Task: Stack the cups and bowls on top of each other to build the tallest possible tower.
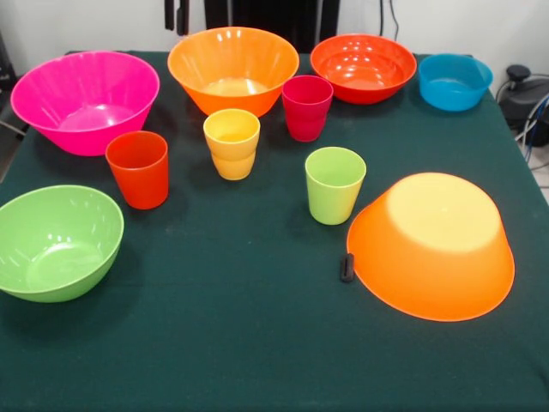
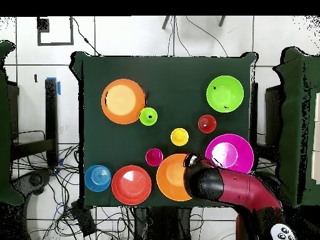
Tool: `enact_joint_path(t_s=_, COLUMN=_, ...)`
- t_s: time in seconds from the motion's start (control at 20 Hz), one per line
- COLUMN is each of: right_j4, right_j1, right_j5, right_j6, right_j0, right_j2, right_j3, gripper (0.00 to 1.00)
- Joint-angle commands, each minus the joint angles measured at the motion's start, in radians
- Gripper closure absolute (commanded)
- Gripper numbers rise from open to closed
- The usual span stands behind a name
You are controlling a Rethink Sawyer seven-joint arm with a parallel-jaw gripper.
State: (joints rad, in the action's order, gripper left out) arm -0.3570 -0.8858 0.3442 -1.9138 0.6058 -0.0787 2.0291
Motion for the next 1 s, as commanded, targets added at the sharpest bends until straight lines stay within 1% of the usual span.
enact_joint_path(t_s=0.05, right_j4=-0.118, right_j1=0.108, right_j5=-0.102, right_j6=-0.054, right_j0=-0.046, right_j2=0.023, right_j3=-0.013, gripper=1.0)
enact_joint_path(t_s=0.1, right_j4=-0.127, right_j1=0.119, right_j5=-0.121, right_j6=-0.057, right_j0=-0.046, right_j2=0.031, right_j3=-0.019, gripper=1.0)
enact_joint_path(t_s=0.3, right_j4=-0.145, right_j1=0.139, right_j5=-0.144, right_j6=-0.06, right_j0=-0.049, right_j2=0.049, right_j3=-0.031, gripper=1.0)
enact_joint_path(t_s=0.8, right_j4=-0.167, right_j1=0.193, right_j5=-0.189, right_j6=-0.046, right_j0=-0.026, right_j2=0.051, right_j3=-0.054, gripper=1.0)
enact_joint_path(t_s=1.0, right_j4=-0.171, right_j1=0.197, right_j5=-0.187, right_j6=-0.031, right_j0=-0.012, right_j2=0.045, right_j3=-0.062, gripper=1.0)
